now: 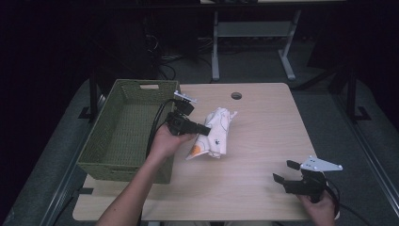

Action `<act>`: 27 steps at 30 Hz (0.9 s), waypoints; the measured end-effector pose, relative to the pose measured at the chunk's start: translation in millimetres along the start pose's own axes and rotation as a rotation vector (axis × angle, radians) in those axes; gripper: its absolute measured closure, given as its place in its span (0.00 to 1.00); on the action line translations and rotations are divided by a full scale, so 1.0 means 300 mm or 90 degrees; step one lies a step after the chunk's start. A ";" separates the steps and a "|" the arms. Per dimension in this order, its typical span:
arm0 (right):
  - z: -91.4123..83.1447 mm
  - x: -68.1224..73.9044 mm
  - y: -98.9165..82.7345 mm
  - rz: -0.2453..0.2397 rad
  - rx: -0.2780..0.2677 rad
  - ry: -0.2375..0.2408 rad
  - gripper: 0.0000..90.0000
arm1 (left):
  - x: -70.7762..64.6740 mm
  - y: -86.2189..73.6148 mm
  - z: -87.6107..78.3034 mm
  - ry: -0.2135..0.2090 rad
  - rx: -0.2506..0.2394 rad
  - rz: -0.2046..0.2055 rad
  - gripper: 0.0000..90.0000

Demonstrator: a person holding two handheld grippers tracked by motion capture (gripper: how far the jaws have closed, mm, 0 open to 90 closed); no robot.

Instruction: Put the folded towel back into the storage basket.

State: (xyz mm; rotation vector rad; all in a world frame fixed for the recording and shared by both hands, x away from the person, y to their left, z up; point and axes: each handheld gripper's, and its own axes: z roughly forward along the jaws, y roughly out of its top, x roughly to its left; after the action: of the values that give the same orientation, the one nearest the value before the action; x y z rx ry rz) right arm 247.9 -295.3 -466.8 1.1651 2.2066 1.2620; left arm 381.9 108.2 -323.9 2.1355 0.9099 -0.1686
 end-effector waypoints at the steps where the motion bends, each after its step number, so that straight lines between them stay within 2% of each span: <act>1: 0.000 -0.001 0.000 -0.001 -0.001 0.000 0.22 | 0.000 0.000 0.000 0.000 0.000 0.000 0.91; 15: 0.001 -0.007 -0.002 0.004 -0.001 -0.004 0.22 | 0.014 -0.001 -0.071 0.012 -0.008 0.004 0.91; 27: 0.004 -0.012 -0.002 0.009 0.001 -0.010 0.22 | 0.043 -0.003 -0.131 0.008 -0.015 0.001 0.91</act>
State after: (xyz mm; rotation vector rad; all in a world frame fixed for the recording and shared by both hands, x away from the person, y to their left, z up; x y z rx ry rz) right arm 250.6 -297.6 -468.4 1.1898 2.1915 1.2522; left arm 384.0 144.0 -303.0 2.1174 0.9123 -0.1432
